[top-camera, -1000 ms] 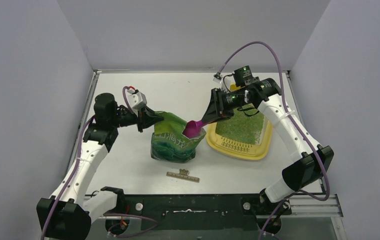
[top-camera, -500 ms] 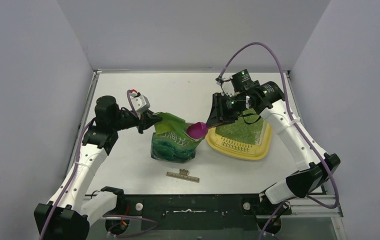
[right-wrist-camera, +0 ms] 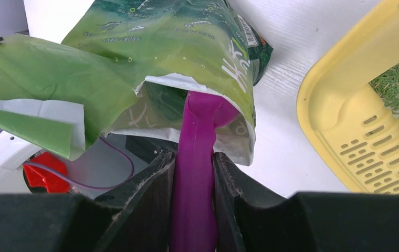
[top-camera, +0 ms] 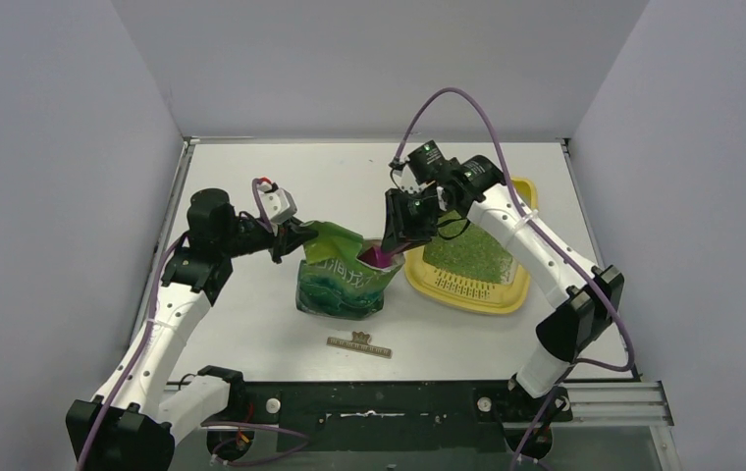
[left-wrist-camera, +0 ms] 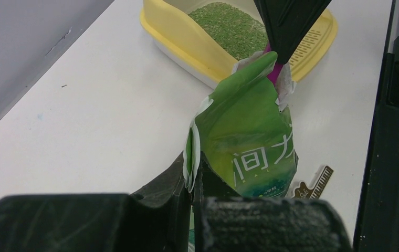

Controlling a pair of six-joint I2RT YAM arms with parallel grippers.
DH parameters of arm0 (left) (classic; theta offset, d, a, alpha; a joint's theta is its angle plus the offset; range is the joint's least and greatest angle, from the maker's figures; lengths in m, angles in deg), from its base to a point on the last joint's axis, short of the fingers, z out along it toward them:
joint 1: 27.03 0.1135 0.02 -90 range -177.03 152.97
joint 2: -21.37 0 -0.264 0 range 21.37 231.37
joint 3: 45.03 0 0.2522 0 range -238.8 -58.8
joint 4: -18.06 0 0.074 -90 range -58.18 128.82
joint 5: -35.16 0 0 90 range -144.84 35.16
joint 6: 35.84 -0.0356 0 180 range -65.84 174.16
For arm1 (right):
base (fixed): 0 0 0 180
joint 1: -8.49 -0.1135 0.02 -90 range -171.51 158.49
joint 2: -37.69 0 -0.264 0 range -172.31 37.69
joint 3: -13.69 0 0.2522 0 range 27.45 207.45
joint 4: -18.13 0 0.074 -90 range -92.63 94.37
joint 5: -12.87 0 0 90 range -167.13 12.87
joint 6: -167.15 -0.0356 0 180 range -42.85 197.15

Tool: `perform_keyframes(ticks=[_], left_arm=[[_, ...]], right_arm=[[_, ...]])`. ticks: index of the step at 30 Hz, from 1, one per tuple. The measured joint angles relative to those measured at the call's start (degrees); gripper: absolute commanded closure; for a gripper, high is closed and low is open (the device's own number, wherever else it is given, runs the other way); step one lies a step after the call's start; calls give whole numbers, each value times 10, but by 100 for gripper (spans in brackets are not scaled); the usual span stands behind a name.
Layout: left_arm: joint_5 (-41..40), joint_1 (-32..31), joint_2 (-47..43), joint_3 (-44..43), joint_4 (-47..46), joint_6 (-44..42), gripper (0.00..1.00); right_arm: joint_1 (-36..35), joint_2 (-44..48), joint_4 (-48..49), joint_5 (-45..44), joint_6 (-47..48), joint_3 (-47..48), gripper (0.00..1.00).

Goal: Fill the litter box with clean litter
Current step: 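Scoop the cat litter from the cat litter bag.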

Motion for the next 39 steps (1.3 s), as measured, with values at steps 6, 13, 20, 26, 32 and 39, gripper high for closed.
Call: perform_keyframes(ticks=[6,13,20,26,32,39], left_arm=[[-3,-1,0,0,0,-2,100],[-10,-6,1,0,2,-9,100],[-18,-9,6,0,14,-21,100],[-18,-12,9,0,18,-22,100],[-22,-12,9,0,20,-24,100],[-31,-13,8,0,20,-25,100]], right_arm=[[-3,-23,-5,-2,0,14,100],[-3,-65,7,2,-3,22,100],[-15,-43,59,-48,-26,4,100],[-15,24,129,-76,-57,-55,100],[-15,27,137,-74,-53,-55,100],[-52,28,113,-135,-40,-54,100]])
